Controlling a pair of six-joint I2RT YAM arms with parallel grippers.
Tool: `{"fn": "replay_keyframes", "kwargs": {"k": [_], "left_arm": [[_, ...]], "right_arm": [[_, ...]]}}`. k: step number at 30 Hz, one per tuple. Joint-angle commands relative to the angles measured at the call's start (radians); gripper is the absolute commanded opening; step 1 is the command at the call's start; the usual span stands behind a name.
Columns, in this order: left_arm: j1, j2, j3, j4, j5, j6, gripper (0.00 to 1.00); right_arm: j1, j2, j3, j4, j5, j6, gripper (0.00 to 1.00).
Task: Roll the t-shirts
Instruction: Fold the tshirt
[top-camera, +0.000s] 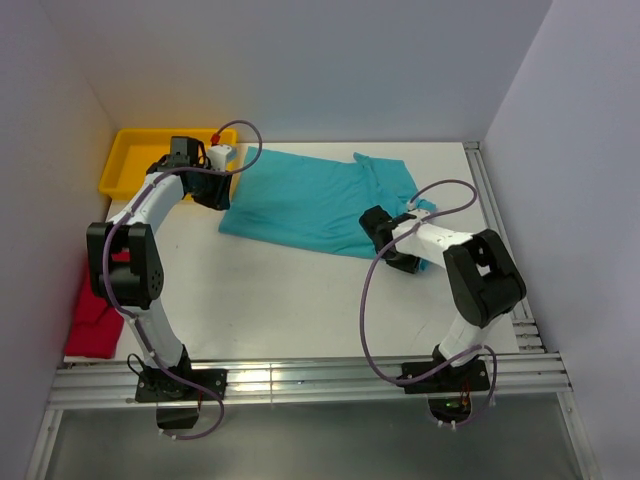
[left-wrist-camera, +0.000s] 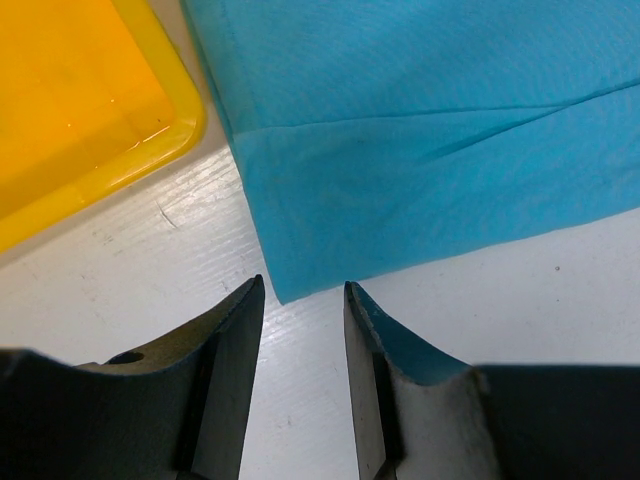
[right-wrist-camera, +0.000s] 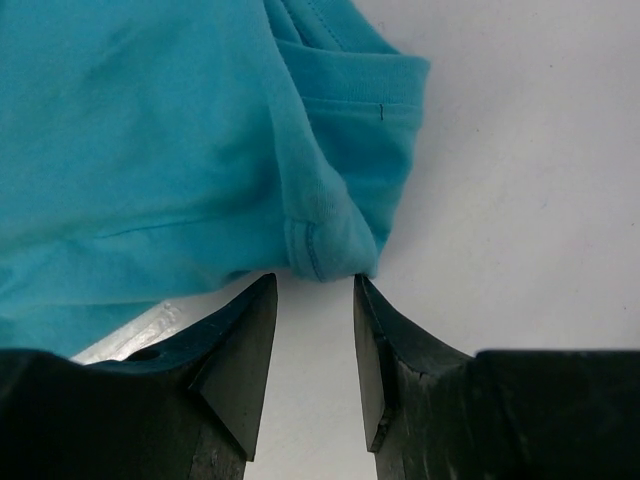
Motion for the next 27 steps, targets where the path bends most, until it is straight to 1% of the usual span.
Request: {"fn": "replay_keyframes", "kwargs": {"k": [1, 5, 9, 12, 14, 15, 16, 21, 25, 27], "left_arm": [[0.005, -0.011, 0.034, -0.011, 0.027, 0.021, 0.43], [0.005, 0.001, 0.048, -0.022, 0.026, 0.023, 0.43], [0.005, 0.007, 0.054, -0.027, 0.027, 0.026, 0.42], [0.005, 0.010, 0.057, -0.028, 0.027, 0.024, 0.43], [0.005, 0.010, 0.058, -0.031, 0.026, 0.026, 0.42], [0.005, 0.010, 0.058, -0.033, 0.024, 0.026, 0.42], [0.005, 0.012, 0.058, -0.036, 0.026, 0.027, 0.42], [0.005, 0.007, 0.031, -0.056, 0.024, 0.040, 0.40], [0.012, -0.025, -0.032, -0.070, -0.002, 0.078, 0.39], [0.022, -0.034, -0.058, -0.091, -0.003, 0.107, 0.40]], "right_arm": [[-0.025, 0.007, 0.027, 0.004, 0.046, 0.012, 0.44], [-0.054, 0.004, 0.023, 0.027, 0.025, -0.013, 0.44], [-0.065, 0.013, 0.041, 0.029, 0.020, -0.031, 0.38], [-0.077, 0.021, 0.049, 0.038, 0.006, -0.054, 0.26], [-0.080, 0.007, 0.044, 0.053, -0.007, -0.076, 0.20], [-0.080, -0.001, 0.044, 0.056, -0.013, -0.083, 0.14], [-0.080, -0.008, 0.044, 0.061, -0.017, -0.091, 0.11], [-0.080, -0.062, 0.053, 0.067, -0.036, -0.180, 0.04], [-0.078, -0.113, 0.061, 0.063, -0.046, -0.244, 0.03], [-0.078, -0.130, 0.062, 0.057, -0.046, -0.258, 0.03]]}}
